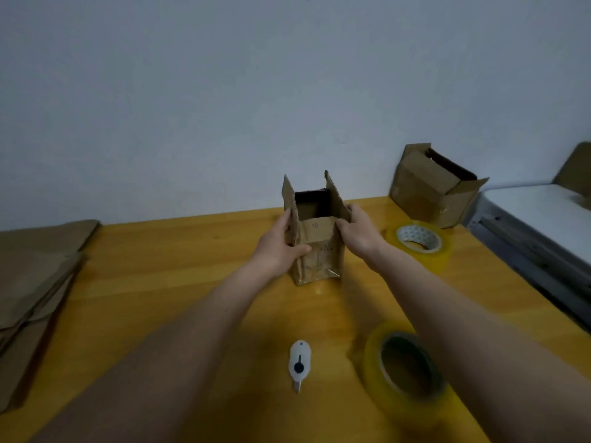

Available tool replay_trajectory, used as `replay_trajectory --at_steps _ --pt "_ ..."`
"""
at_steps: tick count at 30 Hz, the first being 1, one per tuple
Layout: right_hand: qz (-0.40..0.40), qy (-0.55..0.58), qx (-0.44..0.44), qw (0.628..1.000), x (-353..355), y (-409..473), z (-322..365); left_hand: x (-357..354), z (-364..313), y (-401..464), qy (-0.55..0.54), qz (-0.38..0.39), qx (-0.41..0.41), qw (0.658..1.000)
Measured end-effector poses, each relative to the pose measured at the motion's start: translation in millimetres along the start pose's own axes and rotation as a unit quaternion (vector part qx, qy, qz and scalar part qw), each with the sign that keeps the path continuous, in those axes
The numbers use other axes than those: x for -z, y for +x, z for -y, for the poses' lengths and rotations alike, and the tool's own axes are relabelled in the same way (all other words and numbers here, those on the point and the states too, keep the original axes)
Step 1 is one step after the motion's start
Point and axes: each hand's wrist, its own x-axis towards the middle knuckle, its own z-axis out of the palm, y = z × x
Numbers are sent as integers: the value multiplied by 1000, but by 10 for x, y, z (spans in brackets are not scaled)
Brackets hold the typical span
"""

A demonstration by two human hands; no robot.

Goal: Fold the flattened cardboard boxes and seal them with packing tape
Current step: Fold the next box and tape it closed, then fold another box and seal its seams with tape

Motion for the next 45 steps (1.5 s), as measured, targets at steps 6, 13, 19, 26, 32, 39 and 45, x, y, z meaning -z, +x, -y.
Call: replay_trajectory --at_steps 6,13,19,26,32,39,45 --pt "0 -119 40 992 396 371 -394 -537 -192 553 23 -38 -15 999" --pt "-18 -233 52 971 929 657 -576 -1039 -478 1116 58 -51 -28 997" --pt "-46 -353 -9 934 1243 810 -836 -1395 -635 1450 81 -41 -33 995" --pt "14 -413 -10 910 1419 710 -1176 -1704 -755 1494 87 -10 -33 996" --pt "14 -325 -74 943 1491 585 -1250 -1862 -829 1466 96 -13 -34 995" --pt "13 -339 -73 938 1469 450 -1258 -1815 -815 1428 183 6 -12 983" --pt "20 -508 120 853 1157 273 -912 -1113 -441 945 413 53 4 909"
